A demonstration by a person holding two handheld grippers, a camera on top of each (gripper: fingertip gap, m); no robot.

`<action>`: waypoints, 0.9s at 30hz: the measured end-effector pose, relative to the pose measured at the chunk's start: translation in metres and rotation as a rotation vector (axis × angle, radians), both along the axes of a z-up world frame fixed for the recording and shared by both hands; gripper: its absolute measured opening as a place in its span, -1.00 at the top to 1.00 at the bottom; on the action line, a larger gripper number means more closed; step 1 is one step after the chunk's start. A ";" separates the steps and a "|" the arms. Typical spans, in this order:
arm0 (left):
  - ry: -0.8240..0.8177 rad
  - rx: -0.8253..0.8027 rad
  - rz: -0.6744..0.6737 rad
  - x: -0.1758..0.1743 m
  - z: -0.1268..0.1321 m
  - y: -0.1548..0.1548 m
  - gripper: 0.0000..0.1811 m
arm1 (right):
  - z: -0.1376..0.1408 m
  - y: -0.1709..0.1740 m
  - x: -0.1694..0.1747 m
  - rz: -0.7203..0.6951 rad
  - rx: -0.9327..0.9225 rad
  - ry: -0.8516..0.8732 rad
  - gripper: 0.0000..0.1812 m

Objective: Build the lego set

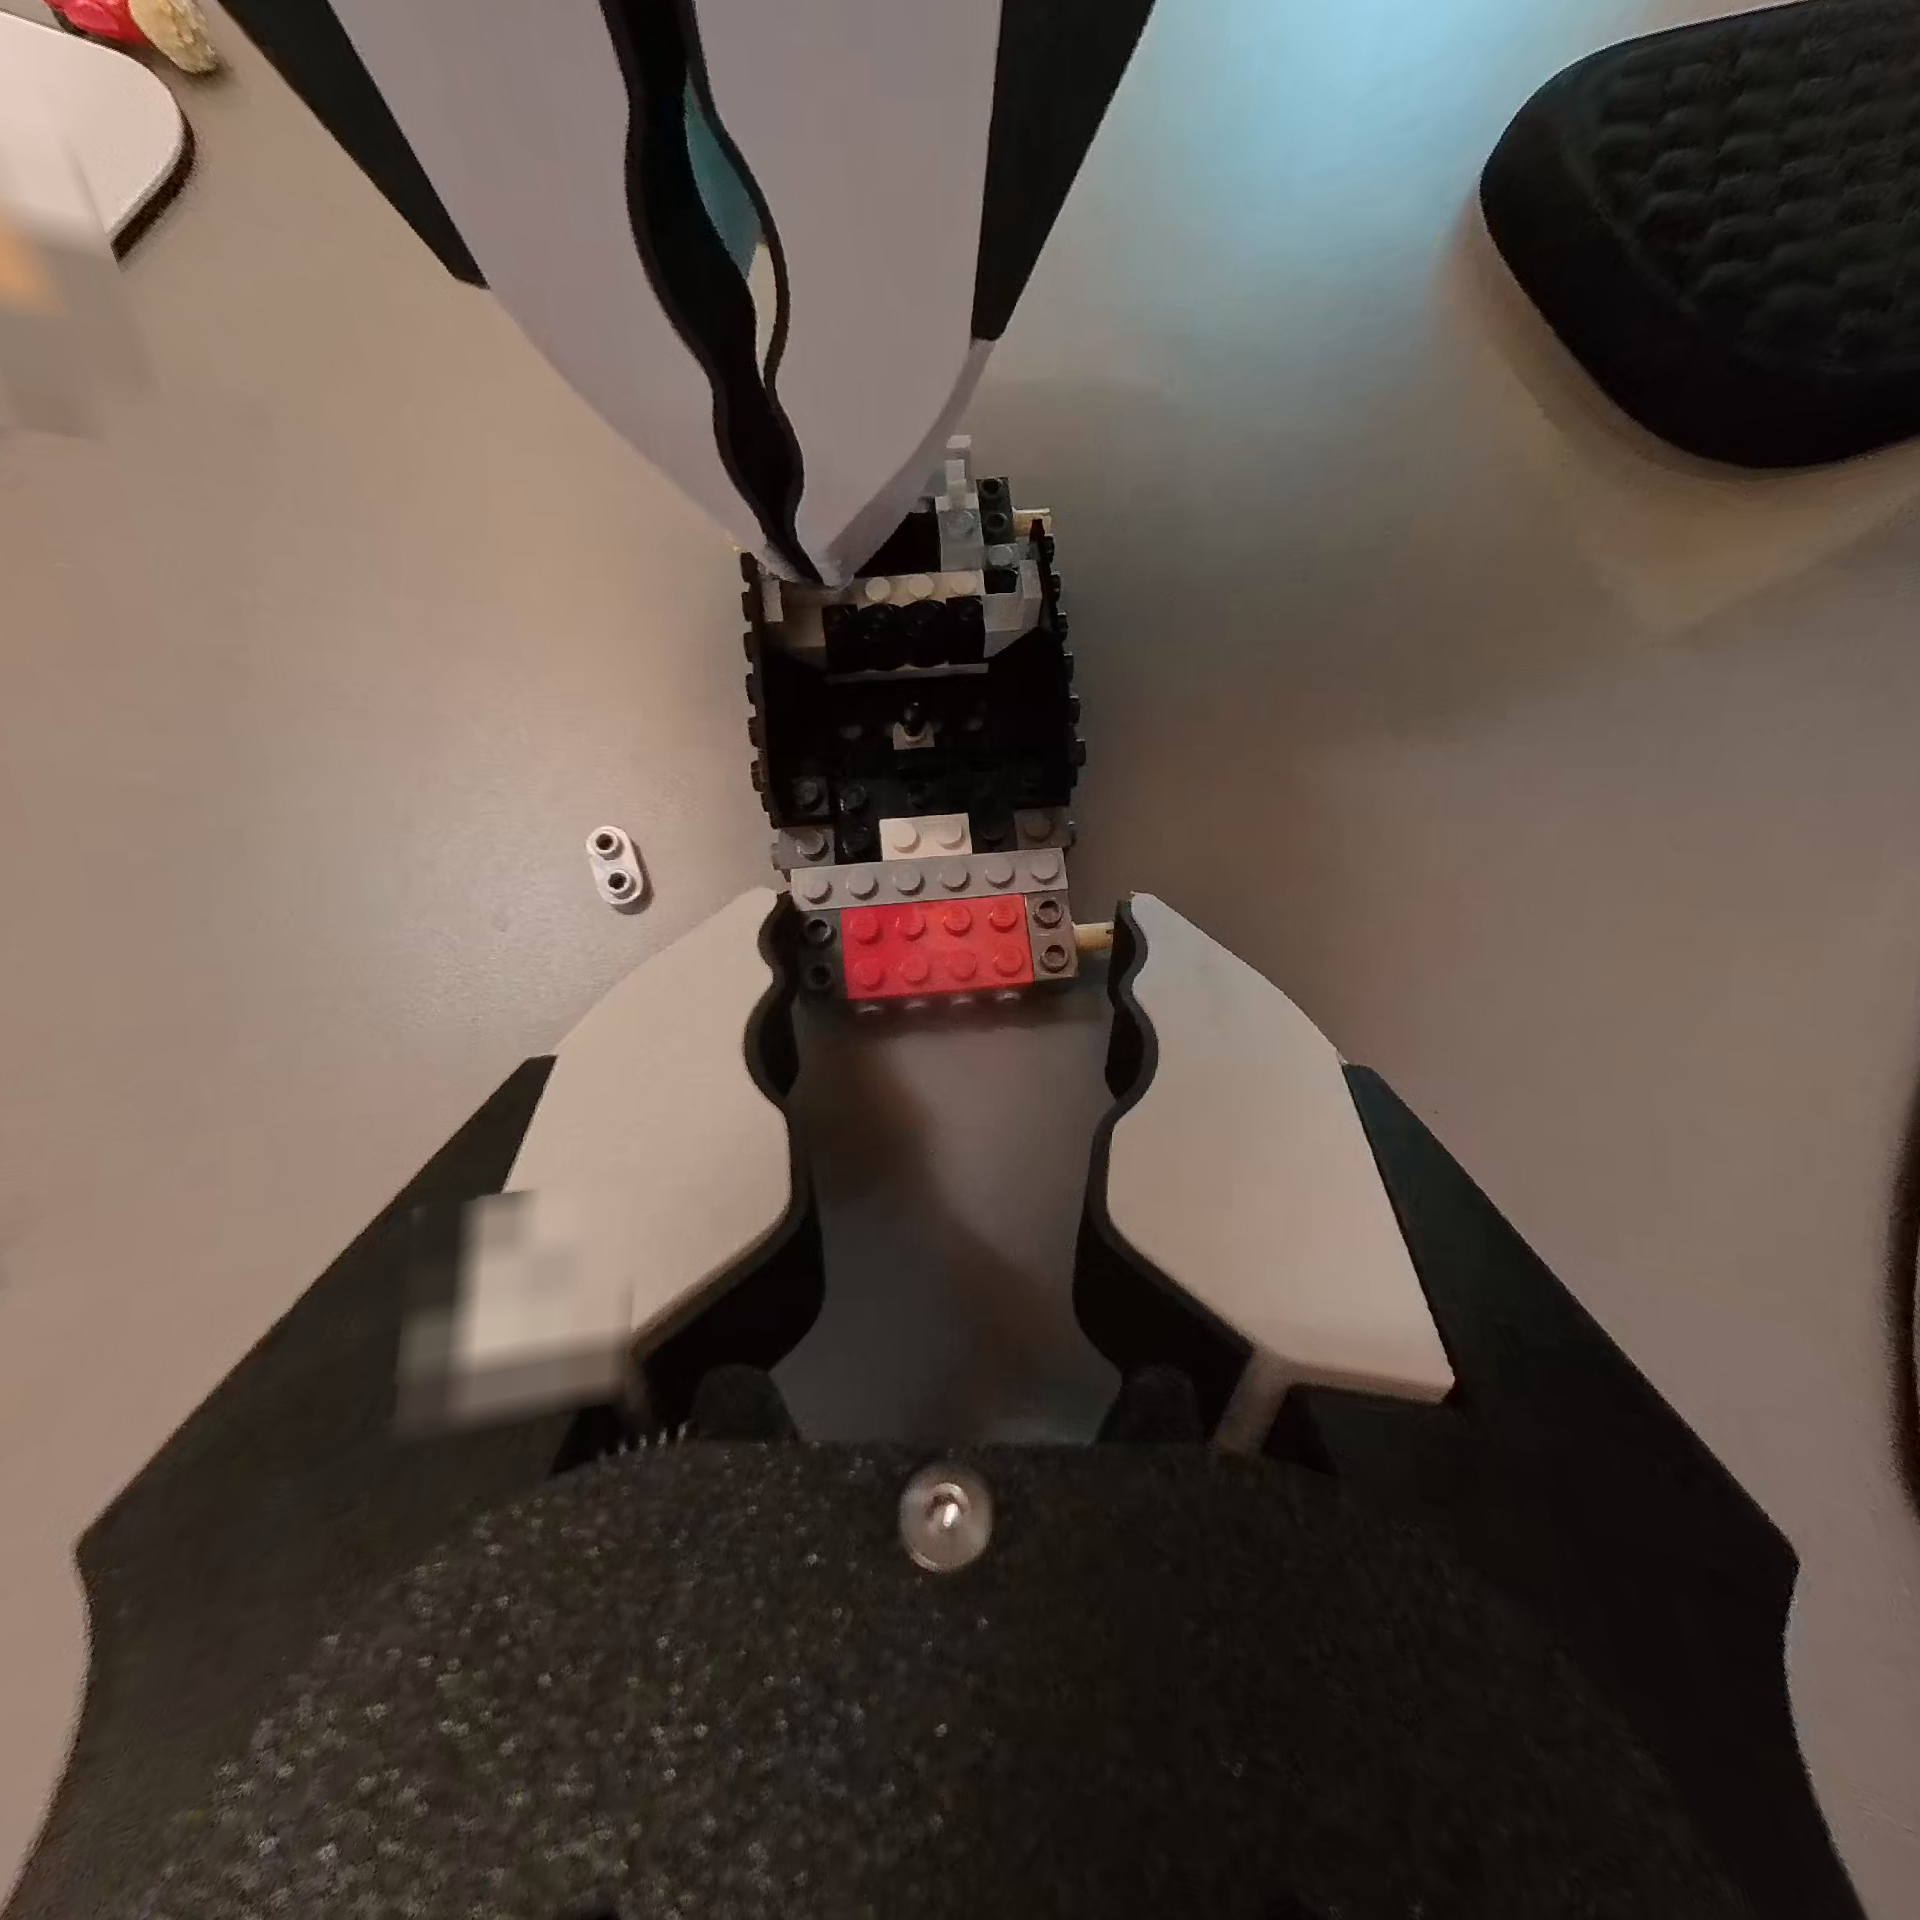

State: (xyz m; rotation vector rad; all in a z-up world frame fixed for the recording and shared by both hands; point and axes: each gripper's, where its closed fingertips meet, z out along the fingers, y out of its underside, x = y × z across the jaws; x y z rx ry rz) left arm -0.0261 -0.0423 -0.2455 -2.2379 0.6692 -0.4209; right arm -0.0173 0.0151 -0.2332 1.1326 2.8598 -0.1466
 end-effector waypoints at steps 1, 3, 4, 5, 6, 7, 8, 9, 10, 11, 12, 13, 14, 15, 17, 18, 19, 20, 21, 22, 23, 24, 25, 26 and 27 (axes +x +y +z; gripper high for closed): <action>-0.002 0.000 -0.001 0.000 0.000 0.000 0.37 | 0.000 0.000 0.000 0.001 0.005 -0.007 1.00; -0.003 0.001 -0.002 0.000 0.000 0.000 0.37 | 0.000 0.000 0.000 0.006 0.017 -0.016 1.00; -0.002 0.002 -0.003 0.000 0.000 0.000 0.37 | 0.000 0.000 0.000 0.006 0.021 -0.019 1.00; -0.001 0.002 -0.004 0.000 0.000 0.000 0.37 | 0.000 0.000 0.000 0.003 0.021 -0.020 1.00; -0.001 0.003 -0.004 0.000 0.000 0.000 0.37 | 0.000 0.000 0.000 -0.001 0.020 -0.020 1.00; -0.001 0.003 -0.005 0.000 0.000 0.000 0.37 | 0.000 0.000 0.000 -0.003 0.018 -0.016 1.00; -0.001 0.004 -0.005 0.000 0.000 0.000 0.36 | 0.000 0.000 0.000 -0.007 0.015 -0.011 1.00; 0.000 0.005 -0.006 0.000 0.000 0.000 0.37 | 0.000 0.000 0.000 -0.006 0.016 -0.006 1.00; 0.001 0.006 -0.007 0.000 0.000 0.000 0.37 | 0.000 0.000 0.000 -0.005 0.020 -0.003 1.00; 0.001 0.008 -0.007 0.000 0.000 0.000 0.37 | 0.000 0.000 0.000 -0.003 0.024 0.001 1.00; 0.001 0.008 -0.008 0.000 0.000 0.000 0.37 | 0.000 0.000 0.000 -0.005 0.024 0.004 1.00; -0.001 0.008 -0.008 0.000 0.000 0.000 0.38 | -0.001 -0.001 0.000 -0.005 0.021 0.009 1.00; -0.004 0.008 -0.008 0.000 0.000 0.000 0.38 | -0.001 -0.001 0.000 -0.009 0.016 0.016 1.00; -0.007 0.007 -0.009 0.000 0.000 0.000 0.38 | -0.001 -0.001 0.000 -0.011 0.013 0.024 1.00; -0.008 0.008 -0.011 0.000 0.000 0.000 0.38 | -0.001 -0.001 0.000 -0.010 0.017 0.035 1.00; -0.008 0.009 -0.011 0.000 0.000 0.000 0.37 | -0.001 -0.001 0.000 -0.006 0.024 0.038 1.00; -0.008 0.009 -0.012 0.000 0.000 0.000 0.37 | -0.001 -0.001 0.000 -0.006 0.029 0.041 1.00; -0.009 0.010 -0.013 0.000 0.000 0.000 0.37 | -0.001 -0.001 0.000 -0.006 0.034 0.046 1.00; -0.008 0.010 -0.013 0.000 0.000 0.000 0.37 | 0.000 -0.001 0.000 -0.006 0.038 0.052 1.00; -0.007 0.011 -0.014 0.000 0.000 0.000 0.37 | 0.000 -0.001 0.000 -0.007 0.041 0.059 1.00; -0.007 0.010 -0.015 0.000 0.000 0.000 0.37 | 0.000 -0.001 0.000 -0.012 0.041 0.072 1.00; -0.007 0.008 -0.013 -0.001 0.000 -0.001 0.38 | 0.001 -0.001 -0.001 -0.024 0.032 0.093 1.00; -0.011 0.004 -0.011 -0.001 0.001 -0.001 0.38 | 0.001 -0.001 -0.002 -0.049 0.016 0.116 1.00; -0.015 0.001 -0.008 -0.001 0.001 -0.001 0.38 | 0.001 0.001 -0.002 -0.083 -0.002 0.135 1.00; -0.015 0.000 -0.006 -0.001 0.001 -0.001 0.38 | 0.003 0.002 -0.002 -0.115 -0.022 0.154 1.00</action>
